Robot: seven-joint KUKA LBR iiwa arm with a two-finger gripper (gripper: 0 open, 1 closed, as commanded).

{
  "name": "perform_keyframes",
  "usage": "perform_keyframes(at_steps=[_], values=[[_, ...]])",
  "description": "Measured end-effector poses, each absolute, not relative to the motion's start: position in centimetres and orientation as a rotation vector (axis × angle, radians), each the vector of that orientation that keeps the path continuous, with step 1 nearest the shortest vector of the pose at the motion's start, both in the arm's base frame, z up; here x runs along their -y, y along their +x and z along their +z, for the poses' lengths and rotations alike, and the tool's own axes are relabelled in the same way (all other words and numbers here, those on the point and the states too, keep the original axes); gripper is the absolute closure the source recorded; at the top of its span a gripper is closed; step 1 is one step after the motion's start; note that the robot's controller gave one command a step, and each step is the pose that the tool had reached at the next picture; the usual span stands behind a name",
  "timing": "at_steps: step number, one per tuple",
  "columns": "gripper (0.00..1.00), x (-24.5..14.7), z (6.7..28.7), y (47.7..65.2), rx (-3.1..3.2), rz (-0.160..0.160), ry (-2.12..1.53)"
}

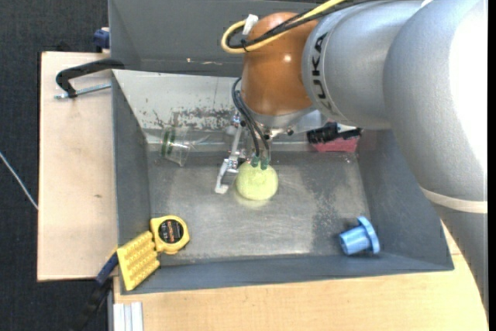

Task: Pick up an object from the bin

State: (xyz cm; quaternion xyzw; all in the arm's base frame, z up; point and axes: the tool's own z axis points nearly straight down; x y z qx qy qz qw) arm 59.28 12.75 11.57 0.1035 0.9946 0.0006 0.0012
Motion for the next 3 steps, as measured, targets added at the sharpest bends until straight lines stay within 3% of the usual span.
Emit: perform_keyframes(at_steps=[1,2,3], values=[[0.0,-8.9,11.3,58.5,-3.139,0.003,0.094],[0.0,-6.5,8.7,58.3,-3.138,0.001,0.131],[1.0,-5.5,7.8,58.7,-3.138,0.013,0.221]])
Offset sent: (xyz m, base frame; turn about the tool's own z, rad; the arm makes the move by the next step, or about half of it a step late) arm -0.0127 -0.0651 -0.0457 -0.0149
